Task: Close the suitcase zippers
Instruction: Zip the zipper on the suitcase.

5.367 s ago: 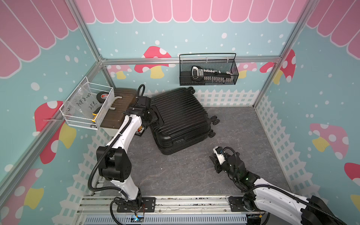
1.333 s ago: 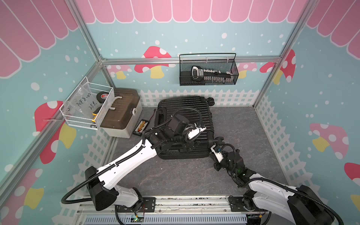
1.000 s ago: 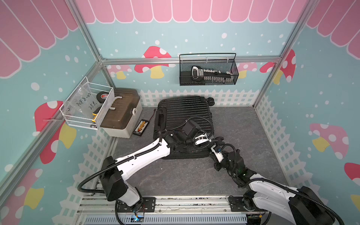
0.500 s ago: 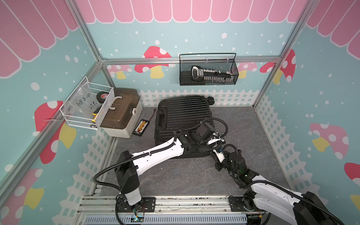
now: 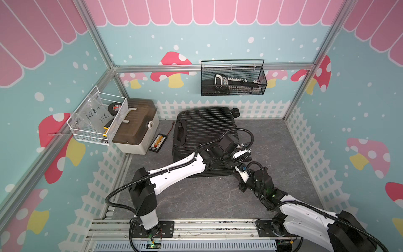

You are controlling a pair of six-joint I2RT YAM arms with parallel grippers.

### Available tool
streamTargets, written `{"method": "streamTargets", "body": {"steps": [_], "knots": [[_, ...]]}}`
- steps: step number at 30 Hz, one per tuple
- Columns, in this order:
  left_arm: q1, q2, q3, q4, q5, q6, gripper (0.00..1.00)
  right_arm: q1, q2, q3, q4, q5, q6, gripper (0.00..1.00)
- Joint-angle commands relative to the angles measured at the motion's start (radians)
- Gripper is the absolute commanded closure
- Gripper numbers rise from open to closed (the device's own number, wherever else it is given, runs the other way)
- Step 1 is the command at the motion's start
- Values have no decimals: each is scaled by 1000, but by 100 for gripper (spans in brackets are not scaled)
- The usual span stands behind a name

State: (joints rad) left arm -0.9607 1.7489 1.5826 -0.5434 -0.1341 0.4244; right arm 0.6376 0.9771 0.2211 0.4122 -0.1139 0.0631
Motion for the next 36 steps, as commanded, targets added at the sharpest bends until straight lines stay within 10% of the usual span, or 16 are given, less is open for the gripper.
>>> {"method": "streamTargets", "body": {"steps": [1, 9, 15, 23, 36], "knots": [[82, -8, -17, 30, -99, -82, 24, 39, -9, 26, 36, -32, -12, 100], [127, -161, -21, 20, -20, -196, 21, 39, 6, 33, 14, 63, 1, 100], [417, -214, 30, -125, 95, -574, 24, 39, 22, 42, 14, 60, 6, 100], [747, -126, 71, -334, 126, -664, 32, 39, 23, 46, 11, 68, 4, 100], [792, 90, 171, -471, 215, -647, 50, 39, 23, 47, -5, 77, 5, 100]]}}
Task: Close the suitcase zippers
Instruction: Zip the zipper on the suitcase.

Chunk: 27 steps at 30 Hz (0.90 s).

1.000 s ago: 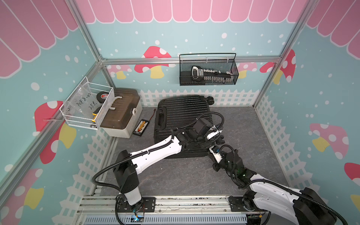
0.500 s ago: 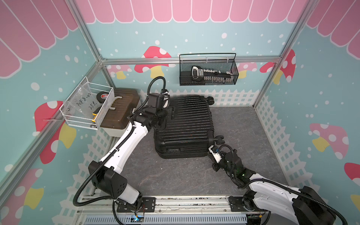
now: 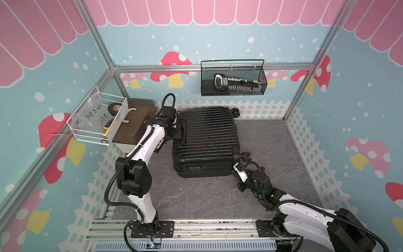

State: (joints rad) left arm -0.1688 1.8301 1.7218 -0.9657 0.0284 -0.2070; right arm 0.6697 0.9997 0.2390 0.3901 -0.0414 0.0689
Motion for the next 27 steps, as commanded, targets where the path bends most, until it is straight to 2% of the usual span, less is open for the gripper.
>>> {"method": "streamTargets", "body": {"steps": [1, 5, 7, 9, 10, 12, 19, 27], "knots": [[0, 17, 32, -51, 55, -24, 54, 7, 0, 29, 17, 2, -3, 100], [-3, 41, 45, -57, 56, -114, 73, 7, 6, 36, 18, -13, -12, 100], [-7, 39, 53, -56, 38, -202, 76, 8, 1, 37, 21, -29, -22, 100], [-15, 35, 73, -55, 1, -300, 98, 11, -12, 37, 24, -47, -36, 100], [-20, 30, 85, -59, -28, -370, 100, 14, -21, 37, 23, -58, -44, 100], [-28, 17, 99, -51, -51, -462, 100, 20, -41, 34, 22, -78, -60, 100], [-69, 38, 155, 3, -62, -646, 100, 55, -33, 58, 11, -132, -84, 100], [-151, -21, 58, 89, -165, -891, 100, 142, 43, 111, 32, -96, -96, 100]]}}
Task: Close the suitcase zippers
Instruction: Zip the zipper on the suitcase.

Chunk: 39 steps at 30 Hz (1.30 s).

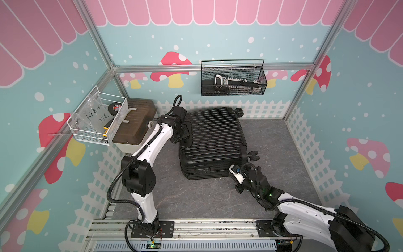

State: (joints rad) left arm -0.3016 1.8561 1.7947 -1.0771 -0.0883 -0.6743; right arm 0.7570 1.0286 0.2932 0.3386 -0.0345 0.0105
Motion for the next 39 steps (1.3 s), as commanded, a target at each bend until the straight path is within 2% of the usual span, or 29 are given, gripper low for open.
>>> {"method": "streamTargets", "body": {"steps": [1, 9, 14, 18, 19, 22, 23, 25, 26, 28, 31, 34, 37, 39], "knots": [[-39, -64, -37, 219, -64, -455, 100, 65, 31, 62, 93, -90, -32, 100], [-214, -197, -218, 337, -223, -716, 100, 188, 137, 99, 181, 32, -8, 100], [-296, -222, -251, 344, -303, -839, 100, 281, 205, 147, 218, 49, -8, 100], [-343, -226, -263, 385, -309, -846, 100, 337, 264, 187, 227, 63, -7, 100], [-346, -225, -257, 385, -304, -816, 93, 341, 273, 191, 227, 68, -1, 100], [-345, -226, -245, 379, -289, -675, 55, 341, 265, 169, 214, 112, 32, 100], [-344, -230, -245, 378, -289, -632, 46, 339, 256, 157, 206, 123, 42, 100], [-342, -244, -251, 379, -298, -509, 32, 327, 225, 134, 161, 126, 66, 100], [-340, -252, -255, 379, -311, -449, 29, 318, 208, 123, 141, 120, 78, 100], [-337, -267, -262, 384, -344, -264, 24, 298, 170, 91, 99, 119, 99, 100], [-317, -289, -282, 423, -269, 58, 23, 279, 98, 47, 37, 139, 112, 100], [-275, -305, -305, 457, -11, 410, 24, 248, 5, 12, -47, 132, 121, 100], [-215, -296, -268, 343, 289, 728, 30, 216, -95, -14, -144, 126, 135, 100], [-183, -311, -271, 263, 430, 941, 34, 194, -164, -34, -204, 127, 153, 100]]}}
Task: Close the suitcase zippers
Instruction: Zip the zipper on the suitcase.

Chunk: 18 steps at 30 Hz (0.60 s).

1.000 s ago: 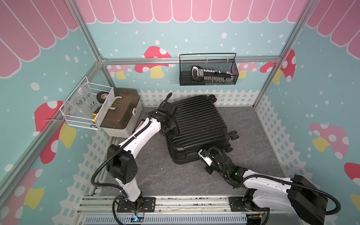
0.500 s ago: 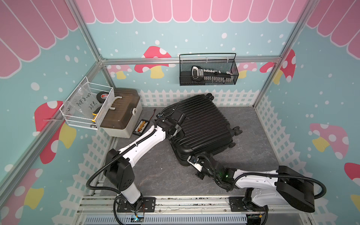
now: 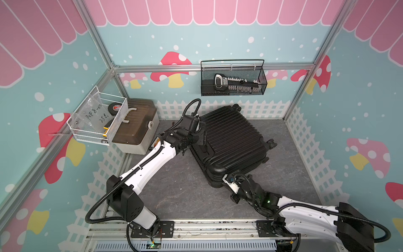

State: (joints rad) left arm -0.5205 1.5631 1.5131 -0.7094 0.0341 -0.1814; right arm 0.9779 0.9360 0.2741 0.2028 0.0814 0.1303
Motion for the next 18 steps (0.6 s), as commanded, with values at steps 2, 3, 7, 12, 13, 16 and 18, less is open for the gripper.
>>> {"method": "streamTargets", "body": {"steps": [2, 3, 7, 12, 13, 16, 18], "knots": [[56, -37, -3, -178, 411, 695, 33, -41, -127, -31, -109, 20, 58, 100], [62, -46, -5, -218, 448, 809, 33, -48, -150, -38, -117, 15, 71, 100], [72, -46, -13, -318, 528, 1181, 30, -62, -150, -28, -137, 3, 85, 100], [79, 18, 30, -345, 542, 1420, 30, -66, -95, -5, -123, -11, 75, 100], [79, 34, 44, -346, 540, 1441, 30, -67, -89, -3, -121, -15, 75, 100], [73, 98, 85, -349, 495, 1486, 31, -71, -75, 5, -121, -24, 72, 100], [61, 134, 107, -349, 442, 1534, 33, -75, -78, 4, -120, -25, 72, 100]]}}
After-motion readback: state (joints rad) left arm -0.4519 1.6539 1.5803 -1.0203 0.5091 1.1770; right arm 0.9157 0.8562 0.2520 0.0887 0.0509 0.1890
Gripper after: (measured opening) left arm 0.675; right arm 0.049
